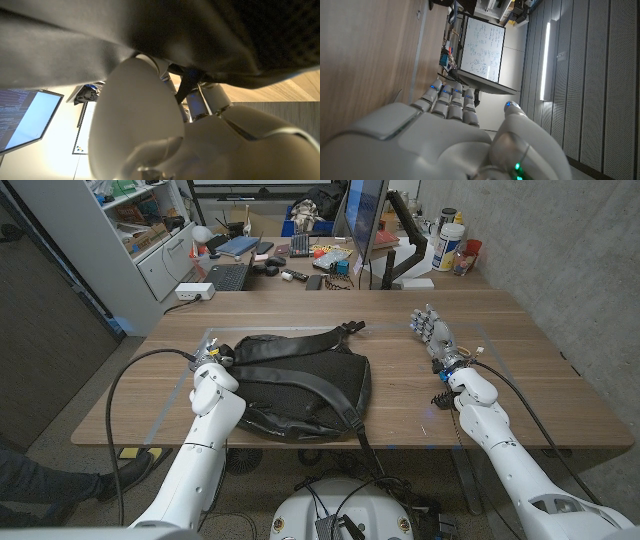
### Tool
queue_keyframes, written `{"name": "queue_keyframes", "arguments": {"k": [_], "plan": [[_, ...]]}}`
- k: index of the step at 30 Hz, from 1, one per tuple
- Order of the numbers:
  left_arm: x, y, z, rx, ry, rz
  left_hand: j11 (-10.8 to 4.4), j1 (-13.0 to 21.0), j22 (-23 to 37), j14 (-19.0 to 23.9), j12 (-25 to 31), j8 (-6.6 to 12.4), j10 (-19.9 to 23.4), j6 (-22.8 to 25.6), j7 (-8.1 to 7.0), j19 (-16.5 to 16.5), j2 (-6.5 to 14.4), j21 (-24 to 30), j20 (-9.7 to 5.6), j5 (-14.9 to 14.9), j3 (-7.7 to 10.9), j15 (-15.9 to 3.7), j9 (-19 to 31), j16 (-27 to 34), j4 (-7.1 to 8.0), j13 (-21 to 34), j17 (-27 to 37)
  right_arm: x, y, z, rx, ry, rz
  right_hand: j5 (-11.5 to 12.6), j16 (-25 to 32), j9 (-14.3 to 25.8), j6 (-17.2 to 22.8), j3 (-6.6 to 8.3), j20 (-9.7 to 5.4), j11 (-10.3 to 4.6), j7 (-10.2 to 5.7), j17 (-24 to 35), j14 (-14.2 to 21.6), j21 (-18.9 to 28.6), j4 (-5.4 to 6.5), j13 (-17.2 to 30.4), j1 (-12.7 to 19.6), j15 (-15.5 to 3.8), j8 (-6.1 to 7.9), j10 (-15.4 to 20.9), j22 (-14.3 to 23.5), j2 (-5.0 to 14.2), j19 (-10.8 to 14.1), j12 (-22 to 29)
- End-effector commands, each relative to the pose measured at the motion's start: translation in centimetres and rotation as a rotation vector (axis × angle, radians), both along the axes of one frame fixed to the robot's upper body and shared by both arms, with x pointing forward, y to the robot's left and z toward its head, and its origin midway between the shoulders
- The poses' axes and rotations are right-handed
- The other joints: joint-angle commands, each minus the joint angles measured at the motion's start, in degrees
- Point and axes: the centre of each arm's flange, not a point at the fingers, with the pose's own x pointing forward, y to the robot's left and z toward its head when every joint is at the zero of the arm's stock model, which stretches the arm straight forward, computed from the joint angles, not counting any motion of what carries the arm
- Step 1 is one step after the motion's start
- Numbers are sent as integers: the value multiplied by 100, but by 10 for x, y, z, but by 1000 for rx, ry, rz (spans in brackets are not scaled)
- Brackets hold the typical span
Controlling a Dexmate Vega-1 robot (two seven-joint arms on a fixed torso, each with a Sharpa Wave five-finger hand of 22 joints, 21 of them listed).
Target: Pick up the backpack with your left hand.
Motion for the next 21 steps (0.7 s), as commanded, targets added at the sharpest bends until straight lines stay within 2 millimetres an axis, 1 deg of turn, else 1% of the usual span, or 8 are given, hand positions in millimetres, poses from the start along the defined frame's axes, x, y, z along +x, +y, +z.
{"name": "queue_keyframes", "arguments": {"k": [1, 3, 4, 8, 10, 16, 21], "plan": [[-1, -1, 0, 1, -43, 51, -53, 49, 57, 1068, 76, 124, 255, 629, 422, 1451, 34, 113, -1179, 109, 134, -938, 149, 298, 41, 68, 614, -2, 0, -3, 11, 3, 0, 11, 2, 12, 28, -14, 48, 0, -25, 17, 45, -26, -24, 19, -55, 4, 16, 45, 24, 6, -17, 37], [-1, -1, 1, -8, -49, 41, -39, 41, 58, 1077, 74, 129, 250, 630, 422, 1438, 20, 127, -1180, 130, 141, -929, 165, 302, 43, 89, 640, -4, 0, -2, 10, 1, -2, 11, 3, 12, 28, -15, 50, 0, -26, 17, 48, -29, -23, 20, -57, 2, 16, 47, 24, 5, -16, 37], [-1, -1, 2, -8, -52, 38, -63, 30, 61, 1062, 61, 134, 213, 619, 418, 1383, 15, 132, -1157, 152, 147, -936, 193, 298, 51, 117, 672, -4, 0, -2, 10, -1, -3, 11, 2, 12, 28, -16, 50, 0, -25, 17, 46, -30, -23, 20, -58, 1, 16, 46, 24, 5, -15, 37], [-2, -4, 6, -13, -77, 28, -69, 12, 52, 1064, 63, 133, 216, 631, 406, 1265, -13, 131, -1080, 205, 170, -941, 209, 297, 54, 174, 733, -6, 0, 0, 7, -5, -4, 11, 4, 12, 28, -21, 49, -7, -28, 18, 58, -41, -22, 20, -65, -3, 14, 45, 25, 2, -8, 34], [-3, -6, 9, -14, -91, 23, -73, 0, 48, 1072, 58, 133, 212, 633, 378, 1249, -16, 142, -1074, 227, 182, -945, 219, 297, 61, 193, 757, -6, 0, 1, 6, -7, -4, 11, 3, 12, 29, -22, 51, -4, -27, 18, 57, -45, -22, 20, -67, -4, 14, 50, 25, 1, -7, 36], [-7, -10, 18, -13, -119, 3, -93, -14, 42, 1043, 39, 114, 182, 620, 384, 1229, -21, 172, -1073, 266, 203, -943, 216, 281, 66, 228, 805, -7, 1, 1, 1, -7, -3, 12, 6, 12, 29, -26, 53, -4, -30, 19, 72, -57, -22, 21, -72, -7, 13, 48, 25, 1, -1, 33], [-14, -14, 30, -5, -154, -13, -99, -22, 40, 1050, 18, 102, 188, 609, 374, 1199, -26, 188, -1068, 293, 218, -948, 218, 277, 67, 226, 837, -9, 2, 2, 1, -12, -4, 14, 0, 12, 33, -27, 52, 1, -29, 18, 65, -68, -23, 21, -74, -1, 13, 55, 25, 2, 7, 34]]}}
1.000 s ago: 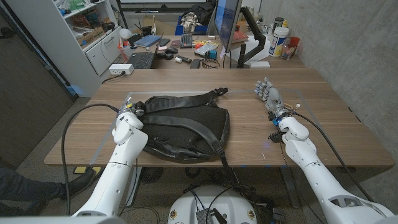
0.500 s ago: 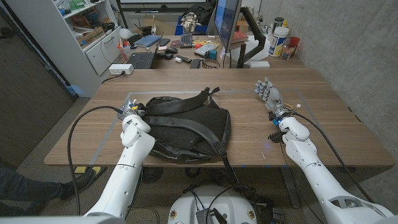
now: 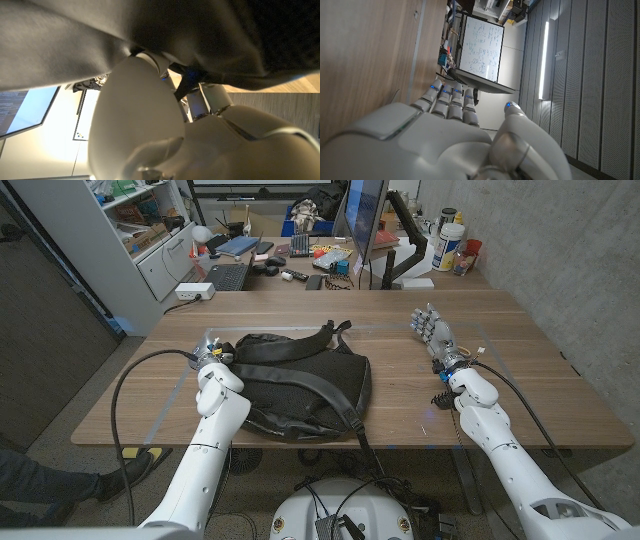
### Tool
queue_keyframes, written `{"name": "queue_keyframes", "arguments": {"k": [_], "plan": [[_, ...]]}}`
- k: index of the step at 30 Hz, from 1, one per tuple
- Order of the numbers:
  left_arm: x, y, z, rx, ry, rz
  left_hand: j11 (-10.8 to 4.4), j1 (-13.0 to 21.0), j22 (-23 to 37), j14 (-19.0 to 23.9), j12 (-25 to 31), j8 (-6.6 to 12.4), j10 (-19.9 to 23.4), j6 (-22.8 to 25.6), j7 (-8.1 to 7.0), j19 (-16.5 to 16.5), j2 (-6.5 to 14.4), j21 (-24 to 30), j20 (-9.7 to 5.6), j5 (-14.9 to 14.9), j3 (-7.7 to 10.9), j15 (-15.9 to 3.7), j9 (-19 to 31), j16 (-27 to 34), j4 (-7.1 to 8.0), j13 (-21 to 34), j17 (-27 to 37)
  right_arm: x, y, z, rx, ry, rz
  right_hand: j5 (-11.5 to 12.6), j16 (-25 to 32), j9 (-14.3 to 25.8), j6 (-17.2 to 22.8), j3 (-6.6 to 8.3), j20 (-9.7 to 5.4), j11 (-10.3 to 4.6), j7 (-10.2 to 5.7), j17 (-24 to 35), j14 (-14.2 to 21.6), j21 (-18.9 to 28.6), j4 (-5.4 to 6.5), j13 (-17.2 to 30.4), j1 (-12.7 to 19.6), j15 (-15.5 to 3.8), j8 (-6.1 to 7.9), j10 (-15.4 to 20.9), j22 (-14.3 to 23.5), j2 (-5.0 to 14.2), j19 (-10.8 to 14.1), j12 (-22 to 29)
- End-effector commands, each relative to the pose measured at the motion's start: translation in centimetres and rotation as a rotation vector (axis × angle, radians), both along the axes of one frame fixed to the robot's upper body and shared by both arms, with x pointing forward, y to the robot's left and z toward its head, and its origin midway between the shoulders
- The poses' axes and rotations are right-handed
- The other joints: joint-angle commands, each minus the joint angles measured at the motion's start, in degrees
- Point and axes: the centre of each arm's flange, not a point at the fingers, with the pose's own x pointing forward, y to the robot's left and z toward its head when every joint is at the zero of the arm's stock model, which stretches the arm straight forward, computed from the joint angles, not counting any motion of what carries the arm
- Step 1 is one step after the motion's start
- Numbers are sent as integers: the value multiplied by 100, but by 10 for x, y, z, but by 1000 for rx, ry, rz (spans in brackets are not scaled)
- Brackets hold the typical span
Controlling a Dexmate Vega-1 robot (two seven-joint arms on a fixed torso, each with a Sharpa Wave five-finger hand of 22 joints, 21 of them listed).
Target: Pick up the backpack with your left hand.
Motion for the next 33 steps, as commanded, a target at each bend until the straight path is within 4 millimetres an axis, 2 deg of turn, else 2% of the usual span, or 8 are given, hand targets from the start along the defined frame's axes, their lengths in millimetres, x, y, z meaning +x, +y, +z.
{"name": "queue_keyframes", "arguments": {"k": [1, 13, 33], "plan": [[-11, -10, 22, 12, -75, -36, -4, -58, 5, 1012, -37, -27, -10, 5, 15, 1018, 9, 67, -1080, 46, 174, -989, -13, 220, 114, 12, 726, -3, 1, 1, -5, -5, -3, 14, -1, 13, 34, -3, 52, -2, -29, 5, 65, -25, 0, 21, -19, 0, 13, 52, 25, -5, 8, 32], [-24, -21, 49, 42, -152, -62, -8, -86, 6, 1058, -63, -31, 17, 38, 4, 960, -5, 125, -1071, 111, 207, -1003, -2, 215, 116, 41, 802, -8, 2, 4, -2, -19, -3, 17, -4, 13, 38, -2, 53, -6, -25, 5, 74, -50, -2, 22, -21, -12, 12, 54, 26, 5, 23, 29], [-38, -32, 79, 86, -211, -94, -23, -107, 7, 1051, -125, -60, 6, 25, -18, 851, -26, 217, -1074, 199, 253, -1003, 21, 174, 108, 87, 919, -17, -1, 9, -3, -41, -13, 18, -8, 14, 44, -1, 59, -1, -12, 4, 89, -89, -6, 23, -24, -2, 10, 58, 27, 18, 47, 24]]}}
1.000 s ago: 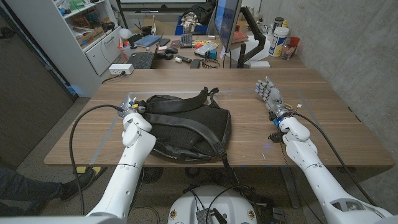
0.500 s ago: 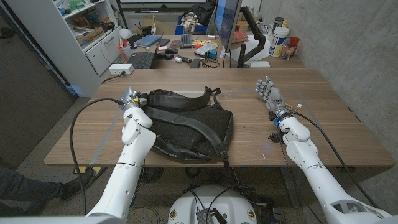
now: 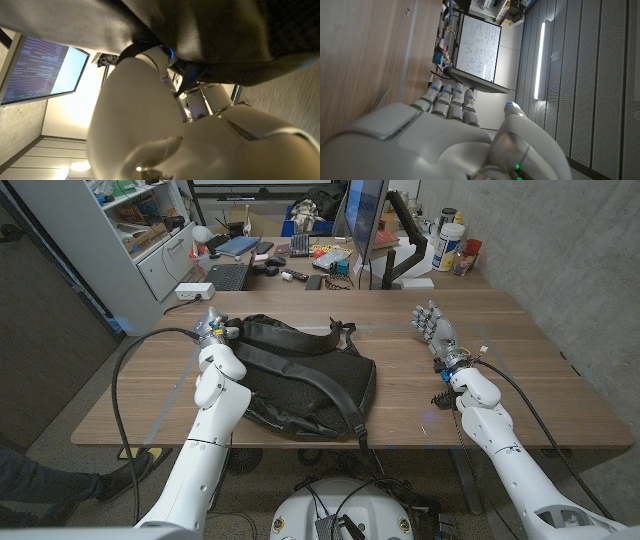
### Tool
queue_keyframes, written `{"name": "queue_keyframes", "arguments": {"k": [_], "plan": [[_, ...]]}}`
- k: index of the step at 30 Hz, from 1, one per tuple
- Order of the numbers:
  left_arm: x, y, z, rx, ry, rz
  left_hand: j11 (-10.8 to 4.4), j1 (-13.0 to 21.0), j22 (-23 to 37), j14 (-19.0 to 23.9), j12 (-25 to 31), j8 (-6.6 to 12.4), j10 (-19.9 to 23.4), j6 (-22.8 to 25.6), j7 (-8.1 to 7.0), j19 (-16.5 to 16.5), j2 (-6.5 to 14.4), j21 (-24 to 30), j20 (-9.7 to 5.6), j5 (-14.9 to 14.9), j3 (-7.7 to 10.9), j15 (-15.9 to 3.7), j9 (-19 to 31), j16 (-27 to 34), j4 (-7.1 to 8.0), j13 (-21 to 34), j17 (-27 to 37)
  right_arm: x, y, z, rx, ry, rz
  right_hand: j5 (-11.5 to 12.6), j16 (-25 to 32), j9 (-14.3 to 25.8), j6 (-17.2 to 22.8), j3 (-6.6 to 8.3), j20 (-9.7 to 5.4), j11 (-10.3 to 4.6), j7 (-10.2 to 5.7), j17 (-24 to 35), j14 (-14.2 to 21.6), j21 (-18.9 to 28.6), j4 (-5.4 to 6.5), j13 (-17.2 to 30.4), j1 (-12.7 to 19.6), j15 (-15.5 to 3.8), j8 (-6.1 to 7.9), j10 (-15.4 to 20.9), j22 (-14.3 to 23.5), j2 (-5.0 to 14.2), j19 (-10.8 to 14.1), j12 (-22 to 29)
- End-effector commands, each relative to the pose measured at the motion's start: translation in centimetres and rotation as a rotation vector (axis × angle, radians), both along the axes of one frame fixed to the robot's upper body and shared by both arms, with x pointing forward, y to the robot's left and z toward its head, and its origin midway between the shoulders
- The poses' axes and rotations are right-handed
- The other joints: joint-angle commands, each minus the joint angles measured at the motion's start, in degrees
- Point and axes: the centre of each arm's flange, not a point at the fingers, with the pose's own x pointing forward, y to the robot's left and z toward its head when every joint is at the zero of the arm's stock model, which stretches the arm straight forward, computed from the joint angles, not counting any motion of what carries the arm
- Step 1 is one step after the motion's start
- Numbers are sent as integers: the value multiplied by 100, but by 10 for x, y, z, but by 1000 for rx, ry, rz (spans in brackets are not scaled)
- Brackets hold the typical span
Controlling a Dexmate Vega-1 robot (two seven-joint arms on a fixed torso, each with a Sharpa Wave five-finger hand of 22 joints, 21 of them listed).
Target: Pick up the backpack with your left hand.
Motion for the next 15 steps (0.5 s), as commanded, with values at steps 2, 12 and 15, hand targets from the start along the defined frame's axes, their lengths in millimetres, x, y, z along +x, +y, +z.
{"name": "queue_keyframes", "arguments": {"k": [2, 12, 15], "plan": [[-10, -8, 21, 32, -38, -17, -27, -10, 18, 1051, -21, -37, 24, 16, -26, 831, 11, 58, -873, 52, 210, -1007, 14, 165, 154, 20, 484, -6, -1, 3, 2, -14, -6, 18, -8, 14, 45, -1, 28, -21, -14, 18, 29, -8, -8, 23, -24, -2, 10, 35, 28, 19, 19, 22], [-17, -17, 38, 69, -64, -31, -46, -24, 16, 1076, -45, -40, 36, 29, -42, 808, -1, 107, -860, 88, 230, -1010, 26, 153, 154, 33, 525, -8, -2, 4, 4, -20, -7, 18, -10, 14, 48, 0, 28, -17, -13, 17, 37, -26, -13, 23, -21, -8, 10, 40, 28, 22, 25, 22], [-19, -18, 42, 73, -74, -33, -26, -28, 16, 1085, -52, -46, 38, 31, -45, 797, -5, 121, -858, 99, 237, -1009, 23, 150, 153, 40, 537, -9, -2, 4, 5, -21, -8, 18, -11, 14, 48, 0, 28, -16, -15, 17, 37, -32, -14, 23, -21, -20, 9, 43, 28, 23, 28, 22]]}}
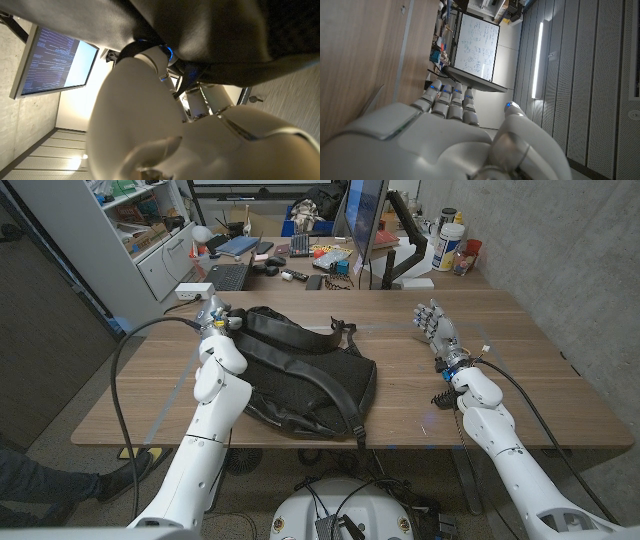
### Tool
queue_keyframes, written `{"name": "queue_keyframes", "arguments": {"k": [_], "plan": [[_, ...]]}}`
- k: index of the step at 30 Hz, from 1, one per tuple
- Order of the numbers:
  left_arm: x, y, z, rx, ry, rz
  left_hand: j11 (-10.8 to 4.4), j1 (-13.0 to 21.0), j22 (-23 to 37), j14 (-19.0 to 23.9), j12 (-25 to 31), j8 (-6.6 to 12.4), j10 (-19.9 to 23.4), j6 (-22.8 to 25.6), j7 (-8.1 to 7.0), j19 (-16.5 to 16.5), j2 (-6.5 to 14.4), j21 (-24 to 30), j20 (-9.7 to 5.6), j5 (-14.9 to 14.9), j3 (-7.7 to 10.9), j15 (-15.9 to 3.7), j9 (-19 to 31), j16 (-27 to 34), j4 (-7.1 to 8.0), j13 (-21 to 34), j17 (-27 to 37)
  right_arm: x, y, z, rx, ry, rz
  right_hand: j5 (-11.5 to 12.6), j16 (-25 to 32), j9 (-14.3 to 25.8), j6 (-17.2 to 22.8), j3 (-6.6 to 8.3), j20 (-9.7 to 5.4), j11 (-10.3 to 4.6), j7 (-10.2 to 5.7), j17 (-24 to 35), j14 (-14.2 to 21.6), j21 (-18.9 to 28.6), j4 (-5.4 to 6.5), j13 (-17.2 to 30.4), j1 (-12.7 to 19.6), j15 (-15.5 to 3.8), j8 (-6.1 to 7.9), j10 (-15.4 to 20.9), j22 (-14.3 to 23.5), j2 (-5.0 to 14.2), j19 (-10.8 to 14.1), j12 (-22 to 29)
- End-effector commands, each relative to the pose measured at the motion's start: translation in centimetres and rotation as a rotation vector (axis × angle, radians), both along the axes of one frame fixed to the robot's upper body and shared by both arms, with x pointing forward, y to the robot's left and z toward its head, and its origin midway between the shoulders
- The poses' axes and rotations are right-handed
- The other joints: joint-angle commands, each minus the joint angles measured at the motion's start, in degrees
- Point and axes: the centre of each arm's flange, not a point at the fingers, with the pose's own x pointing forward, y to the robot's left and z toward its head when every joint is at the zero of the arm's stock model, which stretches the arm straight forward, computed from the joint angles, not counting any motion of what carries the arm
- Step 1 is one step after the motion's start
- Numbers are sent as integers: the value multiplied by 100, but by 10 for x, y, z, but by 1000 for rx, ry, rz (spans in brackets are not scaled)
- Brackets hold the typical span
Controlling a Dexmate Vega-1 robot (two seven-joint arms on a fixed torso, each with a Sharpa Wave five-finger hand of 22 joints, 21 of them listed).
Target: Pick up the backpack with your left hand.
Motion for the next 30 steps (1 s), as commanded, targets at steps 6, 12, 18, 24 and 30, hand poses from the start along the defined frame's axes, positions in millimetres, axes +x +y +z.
{"name": "queue_keyframes", "arguments": {"k": [6, 12, 18, 24, 30], "plan": [[-14, -12, 28, 55, -56, -13, -18, 6, 11, 1082, -27, -7, 50, 48, -54, 657, 19, 74, -716, 58, 186, -1028, 18, 132, 108, -10, 296, -4, -1, 1, 5, -11, -6, 18, -14, 14, 50, 0, 28, -14, -2, 15, 39, -43, -19, 23, -19, -17, 9, 41, 28, 23, 34, 19], [-22, -15, 39, 80, -86, -16, -22, -8, 7, 1103, -41, -14, 56, 48, -55, 625, 4, 97, -704, 86, 208, -1036, 25, 108, 108, 4, 297, -6, 0, 3, 7, -19, -10, 18, -13, 14, 52, 1, 7, -6, 3, 15, 51, -63, -22, 23, -19, -9, 8, 58, 29, 28, 27, 23], [-29, -17, 48, 95, -102, -23, -22, -21, 4, 1114, -59, -21, 67, 53, -51, 616, -2, 131, -706, 112, 228, -1043, 29, 85, 110, 8, 304, -7, 2, 3, 10, -22, -10, 18, -17, 14, 62, 2, -74, 7, 14, 12, 56, -99, -30, 24, -13, -5, 10, 71, 30, 30, 4, 25], [-36, -16, 61, 111, -130, -23, -20, -28, 3, 1120, -70, -30, 72, 58, -50, 606, -7, 159, -703, 132, 244, -1031, 30, 68, 109, 21, 316, -8, 3, 1, 12, -21, -12, 18, -20, 14, 74, 3, -93, 4, 17, 11, 56, -116, -34, 24, -11, -7, 13, 75, 31, 34, -4, 25], [-41, -17, 72, 122, -150, -32, -19, -33, -1, 1122, -82, -36, 75, 48, -48, 591, -12, 187, -705, 153, 262, -1026, 46, 49, 107, 37, 329, -10, 4, 0, 15, -24, -15, 18, -23, 14, 78, 5, -96, 12, 20, 11, 56, -133, -36, 24, -10, -5, 13, 79, 31, 40, -6, 24]]}}
